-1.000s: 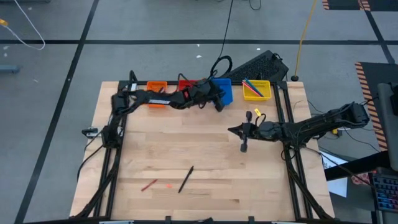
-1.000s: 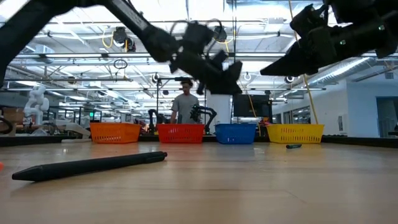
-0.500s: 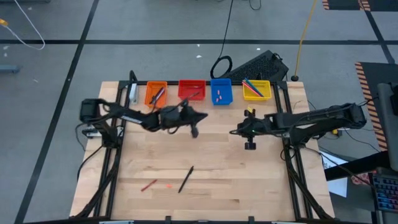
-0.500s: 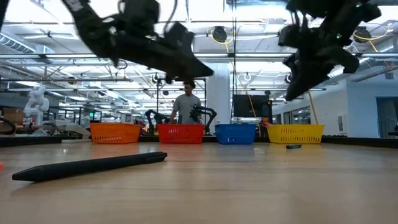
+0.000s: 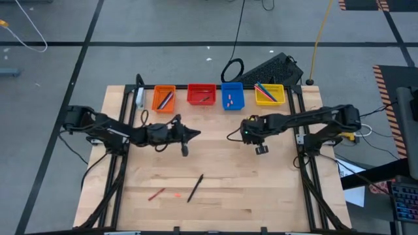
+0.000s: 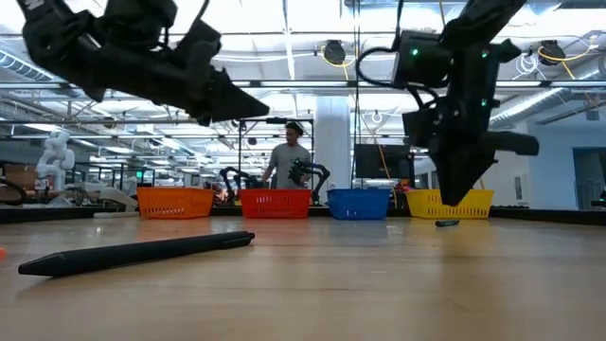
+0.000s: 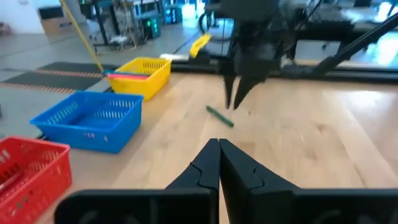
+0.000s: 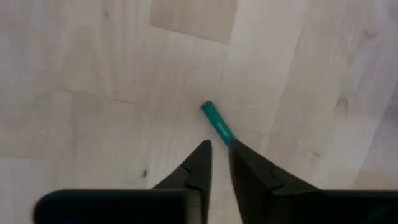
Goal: Sort crayons/erasers/pens/pencils in bins
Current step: Put the green crayon into the red basket
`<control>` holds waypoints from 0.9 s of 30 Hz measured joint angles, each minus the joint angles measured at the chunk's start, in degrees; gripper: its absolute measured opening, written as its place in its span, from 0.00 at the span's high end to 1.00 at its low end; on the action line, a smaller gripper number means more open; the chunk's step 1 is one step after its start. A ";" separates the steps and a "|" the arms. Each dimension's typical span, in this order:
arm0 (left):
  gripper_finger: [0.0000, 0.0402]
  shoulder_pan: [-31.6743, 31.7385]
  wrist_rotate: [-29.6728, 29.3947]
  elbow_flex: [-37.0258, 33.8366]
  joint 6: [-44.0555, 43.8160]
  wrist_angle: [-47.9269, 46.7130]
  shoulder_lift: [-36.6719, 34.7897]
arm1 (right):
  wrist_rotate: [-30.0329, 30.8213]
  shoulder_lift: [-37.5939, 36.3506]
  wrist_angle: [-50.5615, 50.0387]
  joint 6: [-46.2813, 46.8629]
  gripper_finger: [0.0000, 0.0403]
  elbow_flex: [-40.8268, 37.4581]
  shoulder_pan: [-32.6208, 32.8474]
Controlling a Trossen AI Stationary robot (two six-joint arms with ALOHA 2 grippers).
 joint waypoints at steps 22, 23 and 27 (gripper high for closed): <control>0.99 -1.82 -1.51 -8.65 -2.74 5.77 -3.15 | -2.55 6.79 1.68 -9.11 0.76 0.36 -7.02; 0.99 -1.85 -1.51 -8.65 -2.75 5.77 -3.15 | -2.51 7.26 1.88 -9.35 0.76 0.42 -7.02; 0.97 -1.85 -1.51 -8.65 -2.82 5.57 -3.15 | -2.53 8.57 1.90 -9.54 0.78 0.49 -7.09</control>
